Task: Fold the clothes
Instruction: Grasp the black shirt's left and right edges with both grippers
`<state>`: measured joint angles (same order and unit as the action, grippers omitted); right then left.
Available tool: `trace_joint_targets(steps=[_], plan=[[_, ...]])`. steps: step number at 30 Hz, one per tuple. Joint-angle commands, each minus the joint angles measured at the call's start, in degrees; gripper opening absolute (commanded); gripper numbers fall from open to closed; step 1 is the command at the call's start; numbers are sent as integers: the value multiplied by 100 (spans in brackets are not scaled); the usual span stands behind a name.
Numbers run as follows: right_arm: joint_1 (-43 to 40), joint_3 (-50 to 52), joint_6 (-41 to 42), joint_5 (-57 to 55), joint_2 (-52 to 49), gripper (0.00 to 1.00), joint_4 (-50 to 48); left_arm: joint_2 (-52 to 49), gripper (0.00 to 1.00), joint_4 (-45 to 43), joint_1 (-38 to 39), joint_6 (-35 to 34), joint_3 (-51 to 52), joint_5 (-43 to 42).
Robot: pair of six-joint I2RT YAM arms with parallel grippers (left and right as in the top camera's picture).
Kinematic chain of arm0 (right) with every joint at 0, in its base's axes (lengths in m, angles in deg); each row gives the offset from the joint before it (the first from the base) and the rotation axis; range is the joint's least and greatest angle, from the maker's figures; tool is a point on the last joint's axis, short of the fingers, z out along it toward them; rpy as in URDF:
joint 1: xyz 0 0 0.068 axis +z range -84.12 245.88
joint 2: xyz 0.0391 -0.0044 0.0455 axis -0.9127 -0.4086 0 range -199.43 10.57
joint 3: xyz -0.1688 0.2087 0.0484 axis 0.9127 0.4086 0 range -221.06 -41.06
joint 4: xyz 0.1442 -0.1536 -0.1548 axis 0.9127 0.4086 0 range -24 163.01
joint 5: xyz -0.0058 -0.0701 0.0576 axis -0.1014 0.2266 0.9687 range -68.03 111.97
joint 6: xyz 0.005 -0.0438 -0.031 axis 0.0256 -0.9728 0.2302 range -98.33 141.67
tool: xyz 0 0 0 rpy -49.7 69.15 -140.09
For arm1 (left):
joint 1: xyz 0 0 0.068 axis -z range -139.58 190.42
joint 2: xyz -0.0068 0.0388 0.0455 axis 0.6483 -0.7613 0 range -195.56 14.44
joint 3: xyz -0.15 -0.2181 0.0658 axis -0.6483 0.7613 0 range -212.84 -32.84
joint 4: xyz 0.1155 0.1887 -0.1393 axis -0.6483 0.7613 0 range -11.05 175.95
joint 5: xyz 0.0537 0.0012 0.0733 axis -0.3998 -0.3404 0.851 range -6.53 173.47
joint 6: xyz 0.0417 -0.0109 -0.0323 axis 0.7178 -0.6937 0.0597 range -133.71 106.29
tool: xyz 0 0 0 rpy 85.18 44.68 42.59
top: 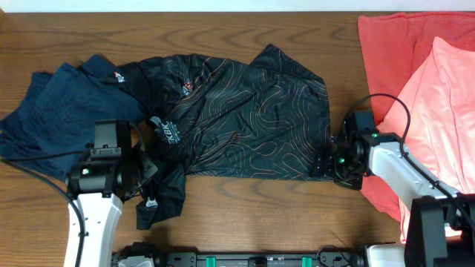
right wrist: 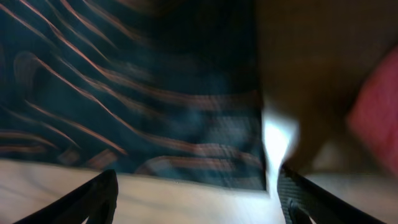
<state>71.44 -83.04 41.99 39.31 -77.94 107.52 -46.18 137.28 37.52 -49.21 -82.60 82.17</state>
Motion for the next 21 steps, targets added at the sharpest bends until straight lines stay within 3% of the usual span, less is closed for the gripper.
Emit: trace_joint_targets(steps=[1, 4, 11, 17, 21], plan=[[74, 398, 501, 70, -44, 79, -778, -94, 6, 66, -31, 127, 4, 66], [79, 503, 603, 68, -44, 70, -1204, -105, 6, 105, -31, 144, 4, 68], [87, 505, 599, 66, -44, 0, -1239, -105, 6, 146, -31, 144, 4, 68], [-94, 188, 229, -48, 107, 1, -1119, -103, 6, 166, -31, 557, 2, 44], [-546, -778, -13, -422, 433, 1, -240, -105, 6, 280, -31, 1200, -195, -372]])
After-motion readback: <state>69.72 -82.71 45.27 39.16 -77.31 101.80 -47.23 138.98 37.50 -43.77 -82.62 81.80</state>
